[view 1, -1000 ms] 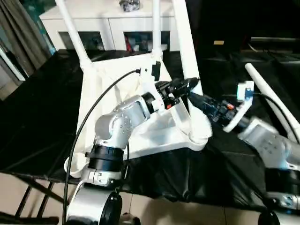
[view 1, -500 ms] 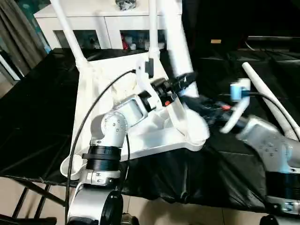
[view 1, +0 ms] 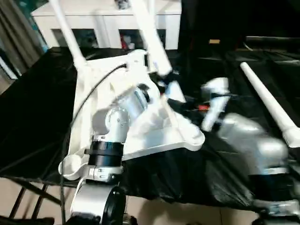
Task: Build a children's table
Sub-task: Pick table leg
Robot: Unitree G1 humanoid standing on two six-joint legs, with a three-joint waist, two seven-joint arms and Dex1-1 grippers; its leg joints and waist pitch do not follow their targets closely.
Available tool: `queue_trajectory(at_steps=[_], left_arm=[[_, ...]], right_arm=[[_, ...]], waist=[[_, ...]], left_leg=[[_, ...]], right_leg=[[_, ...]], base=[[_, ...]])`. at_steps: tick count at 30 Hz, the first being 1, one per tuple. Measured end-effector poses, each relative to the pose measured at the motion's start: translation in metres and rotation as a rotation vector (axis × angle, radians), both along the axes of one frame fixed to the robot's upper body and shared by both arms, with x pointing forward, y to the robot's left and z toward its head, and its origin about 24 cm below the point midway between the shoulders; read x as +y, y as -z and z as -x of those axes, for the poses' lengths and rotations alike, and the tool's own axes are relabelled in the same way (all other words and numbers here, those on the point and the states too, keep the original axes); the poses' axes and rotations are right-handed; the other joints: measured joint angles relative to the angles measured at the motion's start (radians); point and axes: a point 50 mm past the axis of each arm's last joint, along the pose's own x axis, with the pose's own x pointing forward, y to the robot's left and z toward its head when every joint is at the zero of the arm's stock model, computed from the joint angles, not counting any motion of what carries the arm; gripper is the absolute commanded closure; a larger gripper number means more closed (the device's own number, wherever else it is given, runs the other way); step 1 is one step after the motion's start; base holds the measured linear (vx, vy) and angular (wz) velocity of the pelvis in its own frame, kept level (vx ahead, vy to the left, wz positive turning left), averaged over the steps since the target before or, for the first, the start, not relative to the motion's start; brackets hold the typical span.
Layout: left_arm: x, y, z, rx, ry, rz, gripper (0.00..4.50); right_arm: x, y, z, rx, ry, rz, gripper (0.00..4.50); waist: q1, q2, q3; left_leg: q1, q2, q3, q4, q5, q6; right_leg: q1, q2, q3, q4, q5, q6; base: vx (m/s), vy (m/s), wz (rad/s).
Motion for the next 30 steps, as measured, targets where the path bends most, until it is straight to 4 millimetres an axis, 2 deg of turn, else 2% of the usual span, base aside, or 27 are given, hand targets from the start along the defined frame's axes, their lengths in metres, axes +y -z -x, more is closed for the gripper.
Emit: queue_trajectory(at_steps=[2,3,6,11,15,24,25,27,30], left_arm=[[0.001,0.001,-0.001,0.014,-0.025,-0.006,1.31],[0.003,0.001,-0.001,0.022,-0.044,-0.007,1.50],[0.006,0.002,-0.003,0.035,-0.086,-0.011,1.68],[0.009,-0.001,-0.003,0.038,-0.139,-0.002,2.05],[0.010,-0.004,-0.003,0.031,-0.150,0.012,2.44],[0.007,-0.010,-0.002,-0.004,-0.150,0.030,2.58],[0.006,-0.010,-0.002,-0.006,-0.147,0.033,2.59],[0.004,-0.011,-0.001,-0.022,-0.129,0.032,2.59],[-0.012,-0.015,0.005,-0.099,0.008,0.020,2.62]], right_arm=[[0.010,0.000,0.003,-0.032,0.010,0.025,2.66],[0.017,0.001,0.003,-0.042,0.033,0.030,2.66],[0.028,0.003,0.004,-0.065,0.080,0.055,2.66],[0.039,0.003,0.004,-0.118,0.134,0.099,2.66],[0.043,0.002,0.004,-0.159,0.149,0.124,2.66],[0.045,0.000,0.003,-0.192,0.177,0.121,2.66],[0.045,0.000,0.003,-0.194,0.177,0.119,2.10],[0.042,-0.002,0.003,-0.190,0.173,0.102,1.94],[0.025,-0.014,-0.003,-0.186,0.127,0.023,1.55]], waist=[[0.001,0.000,0.000],[0.000,0.000,0.000],[0.002,0.000,0.000],[0.000,0.000,0.000],[0.000,0.000,0.000],[0.000,0.000,0.000],[0.000,0.000,0.000],[0.001,0.000,0.000],[0.005,0.000,0.000]], left_leg=[[0.000,0.000,0.000,0.000,0.000,0.000],[0.000,0.000,0.000,0.000,0.000,0.000],[-0.001,0.000,0.000,0.000,0.000,0.000],[-0.001,-0.001,-0.001,0.000,0.000,0.000],[-0.001,-0.001,-0.001,0.000,0.000,0.000],[-0.001,-0.001,-0.001,0.000,0.000,0.000],[-0.001,-0.001,-0.001,0.000,0.000,0.000],[-0.001,-0.001,-0.001,0.000,0.000,0.000],[-0.002,-0.002,-0.001,0.000,0.000,0.000]], right_leg=[[0.000,0.000,0.000,0.000,0.000,0.001],[0.000,0.000,0.000,0.000,0.000,0.001],[0.000,0.000,0.000,-0.001,0.000,0.001],[0.000,0.000,0.001,-0.001,0.000,0.001],[0.000,0.000,0.001,-0.001,0.000,0.003],[0.000,0.000,0.001,-0.001,0.000,0.003],[0.000,0.000,0.001,-0.001,0.000,0.003],[0.000,0.000,0.001,-0.001,0.000,0.003],[0.001,0.000,0.002,-0.001,0.001,0.003]], base=[[0.000,0.000,0.00],[0.000,0.000,0.00],[0.000,0.000,0.00],[0.000,0.000,0.00],[0.000,0.000,0.00],[0.000,0.000,0.00],[0.000,0.000,0.00],[0.000,0.000,0.00],[0.000,0.000,0.00]])
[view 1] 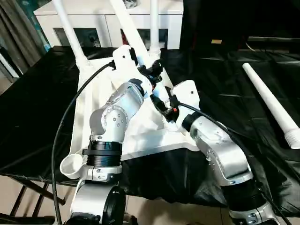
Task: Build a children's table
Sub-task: Pick table leg
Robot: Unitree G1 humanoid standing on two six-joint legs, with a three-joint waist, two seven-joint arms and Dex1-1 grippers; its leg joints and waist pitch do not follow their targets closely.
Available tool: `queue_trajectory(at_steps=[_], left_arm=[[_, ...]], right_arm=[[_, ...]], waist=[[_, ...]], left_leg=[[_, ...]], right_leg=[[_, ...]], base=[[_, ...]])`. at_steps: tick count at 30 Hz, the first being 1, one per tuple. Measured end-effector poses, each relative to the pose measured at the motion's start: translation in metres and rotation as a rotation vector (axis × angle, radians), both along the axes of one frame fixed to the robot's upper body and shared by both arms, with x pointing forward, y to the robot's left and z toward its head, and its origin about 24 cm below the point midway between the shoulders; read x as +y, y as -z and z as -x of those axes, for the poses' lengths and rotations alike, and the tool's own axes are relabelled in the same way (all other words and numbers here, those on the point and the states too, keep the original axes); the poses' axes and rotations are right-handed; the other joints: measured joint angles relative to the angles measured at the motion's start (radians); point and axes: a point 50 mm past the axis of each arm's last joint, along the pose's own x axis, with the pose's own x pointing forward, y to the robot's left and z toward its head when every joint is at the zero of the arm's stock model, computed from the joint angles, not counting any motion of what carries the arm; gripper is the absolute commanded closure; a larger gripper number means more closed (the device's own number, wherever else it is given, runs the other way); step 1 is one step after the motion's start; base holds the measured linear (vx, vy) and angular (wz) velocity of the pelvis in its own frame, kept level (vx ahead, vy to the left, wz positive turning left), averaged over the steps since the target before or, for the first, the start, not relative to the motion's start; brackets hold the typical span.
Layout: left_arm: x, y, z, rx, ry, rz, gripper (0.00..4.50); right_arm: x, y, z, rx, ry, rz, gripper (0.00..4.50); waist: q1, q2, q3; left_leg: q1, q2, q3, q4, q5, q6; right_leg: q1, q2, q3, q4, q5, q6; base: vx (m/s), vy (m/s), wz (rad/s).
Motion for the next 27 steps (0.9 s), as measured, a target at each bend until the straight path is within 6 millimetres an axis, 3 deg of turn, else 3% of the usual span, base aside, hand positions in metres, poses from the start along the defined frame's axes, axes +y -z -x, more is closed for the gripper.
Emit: queue_trajectory(at_steps=[5,11,21,27], left_arm=[[-0.010,0.000,0.009,-0.063,0.189,-0.025,2.63],[0.004,0.000,0.009,-0.108,0.278,-0.061,2.64],[0.010,-0.006,0.017,-0.193,0.463,-0.077,2.64],[0.005,-0.009,0.027,-0.230,0.565,-0.065,2.64]], right_arm=[[-0.035,-0.004,0.000,0.089,-0.158,0.060,1.27],[-0.056,-0.005,0.007,0.197,-0.328,0.092,1.15],[-0.063,-0.011,0.005,0.316,-0.493,0.054,1.15],[-0.061,-0.003,0.009,0.382,-0.565,0.052,1.15]], waist=[[-0.002,0.001,-0.001],[-0.015,0.004,-0.002],[-0.006,0.004,-0.002],[0.002,0.003,-0.002]], left_leg=[[0.001,0.000,0.000,0.000,0.000,0.000],[0.003,0.002,0.000,0.001,0.000,0.000],[0.003,0.001,0.000,0.005,0.000,0.001],[0.003,0.002,0.000,0.006,0.000,0.001]], right_leg=[[0.000,0.000,0.000,0.001,0.000,0.000],[0.000,0.001,0.000,0.003,0.001,-0.001],[0.001,0.001,0.000,0.004,0.002,-0.003],[0.001,0.000,0.000,0.005,0.002,-0.003]], base=[[0.000,0.000,0.00],[0.000,0.000,0.00],[0.000,0.000,0.00],[0.000,0.000,0.00]])
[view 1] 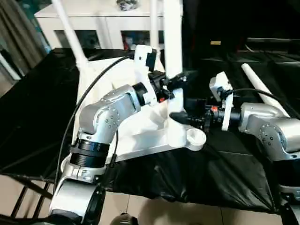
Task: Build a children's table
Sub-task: Pick table leg
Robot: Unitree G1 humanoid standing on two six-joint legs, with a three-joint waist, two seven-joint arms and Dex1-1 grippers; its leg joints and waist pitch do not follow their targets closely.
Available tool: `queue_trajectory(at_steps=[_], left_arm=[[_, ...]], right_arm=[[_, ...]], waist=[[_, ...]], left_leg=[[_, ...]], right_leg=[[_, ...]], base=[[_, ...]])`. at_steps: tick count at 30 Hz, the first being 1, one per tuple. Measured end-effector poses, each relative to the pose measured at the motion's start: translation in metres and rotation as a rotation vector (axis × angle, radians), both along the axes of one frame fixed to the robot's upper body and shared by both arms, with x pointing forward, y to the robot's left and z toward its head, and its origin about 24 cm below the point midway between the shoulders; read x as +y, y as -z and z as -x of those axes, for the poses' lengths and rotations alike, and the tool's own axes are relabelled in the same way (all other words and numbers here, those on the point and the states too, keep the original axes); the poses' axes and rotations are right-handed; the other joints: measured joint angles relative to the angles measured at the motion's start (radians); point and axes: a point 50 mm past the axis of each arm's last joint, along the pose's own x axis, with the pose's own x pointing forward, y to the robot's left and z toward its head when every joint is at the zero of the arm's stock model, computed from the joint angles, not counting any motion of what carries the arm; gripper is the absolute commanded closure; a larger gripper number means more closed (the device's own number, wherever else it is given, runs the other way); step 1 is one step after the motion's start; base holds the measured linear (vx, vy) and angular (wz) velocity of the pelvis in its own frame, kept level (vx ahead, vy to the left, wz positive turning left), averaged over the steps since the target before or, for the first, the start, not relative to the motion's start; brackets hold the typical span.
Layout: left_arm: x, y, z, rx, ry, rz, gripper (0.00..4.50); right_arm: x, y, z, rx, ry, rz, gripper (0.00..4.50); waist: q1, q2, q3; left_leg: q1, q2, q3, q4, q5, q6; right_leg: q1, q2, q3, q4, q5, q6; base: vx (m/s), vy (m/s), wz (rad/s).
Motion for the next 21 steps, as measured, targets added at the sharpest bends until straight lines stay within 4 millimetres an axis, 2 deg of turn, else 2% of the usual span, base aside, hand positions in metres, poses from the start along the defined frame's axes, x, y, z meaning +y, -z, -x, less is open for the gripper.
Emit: queue_trajectory(at_steps=[12,19,21], left_arm=[[-0.005,-0.004,0.011,-0.009,0.146,0.063,2.65],[-0.006,-0.005,0.014,-0.005,0.183,0.077,2.65],[-0.006,-0.005,0.014,-0.007,0.190,0.080,2.65]], right_arm=[[0.004,0.000,0.006,0.089,-0.173,0.008,1.15],[0.004,0.002,0.008,0.131,-0.229,0.018,1.15],[0.004,0.003,0.009,0.140,-0.238,0.020,1.50]], waist=[[-0.001,-0.004,0.001],[-0.001,-0.011,0.000],[-0.001,-0.013,0.000]], left_leg=[[0.000,0.000,0.000,0.002,0.000,0.000],[0.000,0.000,0.000,0.003,0.000,0.000],[0.000,0.000,0.000,0.003,0.000,0.000]], right_leg=[[0.000,0.000,0.001,0.002,0.000,0.000],[0.000,0.000,0.001,0.003,0.000,0.000],[0.000,0.000,0.001,0.003,0.000,0.000]], base=[[0.000,0.000,0.00],[0.000,0.000,0.00],[0.000,0.000,0.00]])
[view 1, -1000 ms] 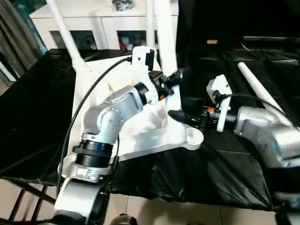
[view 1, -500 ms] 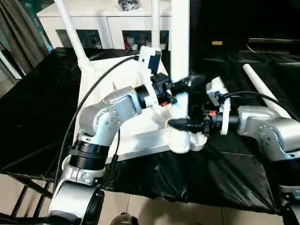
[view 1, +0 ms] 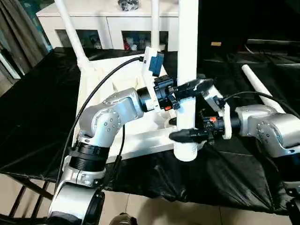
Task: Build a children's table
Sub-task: Pick table leg, then insert table leg to table base
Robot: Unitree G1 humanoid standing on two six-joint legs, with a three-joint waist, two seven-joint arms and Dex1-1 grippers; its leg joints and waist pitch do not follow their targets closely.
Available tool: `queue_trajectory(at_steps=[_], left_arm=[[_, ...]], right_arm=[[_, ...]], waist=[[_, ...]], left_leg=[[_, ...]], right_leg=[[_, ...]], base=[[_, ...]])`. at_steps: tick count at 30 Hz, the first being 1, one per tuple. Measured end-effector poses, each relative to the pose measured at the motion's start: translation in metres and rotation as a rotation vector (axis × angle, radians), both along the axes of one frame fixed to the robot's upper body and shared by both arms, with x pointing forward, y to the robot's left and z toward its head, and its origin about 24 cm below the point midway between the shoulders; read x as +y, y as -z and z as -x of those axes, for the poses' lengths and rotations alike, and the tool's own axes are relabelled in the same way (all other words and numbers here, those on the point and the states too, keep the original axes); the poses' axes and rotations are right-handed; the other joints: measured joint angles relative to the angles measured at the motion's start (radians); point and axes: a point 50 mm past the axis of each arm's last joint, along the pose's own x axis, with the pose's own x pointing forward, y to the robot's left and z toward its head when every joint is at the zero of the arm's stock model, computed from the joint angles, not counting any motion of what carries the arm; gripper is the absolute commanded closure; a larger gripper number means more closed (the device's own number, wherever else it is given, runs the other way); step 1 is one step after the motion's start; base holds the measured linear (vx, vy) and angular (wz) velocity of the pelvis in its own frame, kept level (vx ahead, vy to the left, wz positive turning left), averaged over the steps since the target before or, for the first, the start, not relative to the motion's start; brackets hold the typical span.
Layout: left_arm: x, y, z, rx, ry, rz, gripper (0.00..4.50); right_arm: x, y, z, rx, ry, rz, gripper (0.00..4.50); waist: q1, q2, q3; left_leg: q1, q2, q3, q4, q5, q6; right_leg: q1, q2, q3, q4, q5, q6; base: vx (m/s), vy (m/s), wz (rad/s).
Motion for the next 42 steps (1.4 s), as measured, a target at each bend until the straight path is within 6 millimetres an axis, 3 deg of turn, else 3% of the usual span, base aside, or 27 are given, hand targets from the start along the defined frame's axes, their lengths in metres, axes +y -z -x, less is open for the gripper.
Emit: queue_trajectory(at_steps=[8,10,17,18,19,22,25,29,34,36,39,42], left_arm=[[0.001,-0.001,0.001,-0.003,0.003,-0.006,2.65],[0.001,-0.001,0.001,-0.002,0.004,-0.008,2.65],[0.002,0.000,0.000,-0.005,0.002,-0.013,2.65],[0.002,0.000,0.000,-0.005,0.001,-0.014,2.09],[0.002,0.000,0.000,-0.005,-0.001,-0.014,1.95],[0.000,-0.001,0.001,0.003,0.005,0.006,1.93],[0.001,-0.004,-0.001,-0.010,-0.010,0.043,1.57],[0.003,-0.019,-0.005,-0.053,-0.076,0.172,1.53],[0.022,-0.070,-0.015,-0.119,-0.210,0.486,1.53],[0.038,-0.080,-0.019,-0.148,-0.272,0.531,1.53],[0.054,-0.068,-0.025,-0.173,-0.356,0.424,1.53],[0.060,-0.029,-0.024,-0.218,-0.392,0.124,1.53]], right_arm=[[0.001,0.000,0.002,0.014,-0.034,-0.016,2.00],[0.002,0.000,0.002,0.019,-0.039,-0.018,2.36],[0.003,0.001,0.002,0.020,-0.042,-0.024,2.59],[0.003,0.001,0.002,0.020,-0.042,-0.024,2.59],[0.004,0.001,0.002,0.021,-0.041,-0.025,2.59],[0.004,0.002,0.001,0.014,-0.030,-0.023,2.59],[0.004,0.004,0.002,0.010,-0.018,-0.033,2.59],[0.005,0.010,0.004,0.015,0.018,-0.064,2.59],[0.004,0.005,0.001,-0.031,0.104,-0.139,2.59],[0.001,0.010,0.002,-0.027,0.162,-0.153,2.60],[-0.002,0.015,0.002,-0.054,0.244,-0.144,2.60],[-0.007,0.017,0.001,-0.139,0.352,-0.094,2.60]], waist=[[0.000,-0.003,0.000],[0.000,-0.003,0.000],[0.000,-0.003,0.000],[0.000,-0.003,0.000],[0.000,-0.003,0.000],[0.000,-0.003,0.000],[0.000,-0.002,0.000],[0.000,-0.001,0.000],[0.001,-0.001,-0.001],[-0.001,0.005,-0.004],[-0.004,0.008,-0.006],[-0.004,0.009,-0.008]], left_leg=[[0.000,0.000,0.000,0.000,0.000,0.000],[0.000,0.000,0.000,0.000,0.000,0.000],[0.000,0.000,0.000,0.001,0.000,0.000],[0.000,0.000,0.000,0.001,0.000,0.000],[0.000,0.000,0.000,0.001,0.000,0.000],[0.000,0.000,0.000,0.001,0.000,0.000],[0.000,0.000,0.000,0.001,0.000,0.000],[0.000,0.000,0.000,0.001,0.000,0.000],[0.001,0.000,-0.001,0.002,0.000,0.000],[0.002,0.000,-0.001,0.002,0.000,0.000],[0.002,0.000,-0.002,0.001,0.000,0.000],[0.002,0.000,-0.003,0.000,0.000,-0.001]], right_leg=[[0.000,0.000,0.000,0.000,0.000,0.000],[0.000,0.000,0.000,0.000,0.000,0.000],[0.000,0.000,0.000,0.001,0.000,0.000],[0.000,0.000,0.000,0.001,0.000,0.000],[0.000,0.000,0.000,0.001,0.000,-0.001],[0.000,0.000,0.000,0.001,0.001,-0.001],[0.000,0.000,0.000,0.001,0.001,-0.001],[0.000,0.000,0.000,0.001,0.001,-0.001],[0.001,0.000,-0.001,0.001,0.002,-0.003],[0.002,0.000,-0.001,0.000,0.002,-0.002],[0.002,0.000,-0.001,0.000,0.002,-0.002],[0.002,0.000,-0.001,0.000,0.001,-0.001]], base=[[0.000,0.000,0.00],[0.000,0.000,0.00],[0.000,0.000,0.00],[0.000,0.000,0.00],[0.000,0.000,0.00],[0.000,0.000,0.00],[0.000,0.000,0.00],[0.000,0.000,0.00],[0.000,0.000,0.00],[0.000,0.000,0.00],[0.000,0.000,0.00],[0.000,0.000,0.00]])
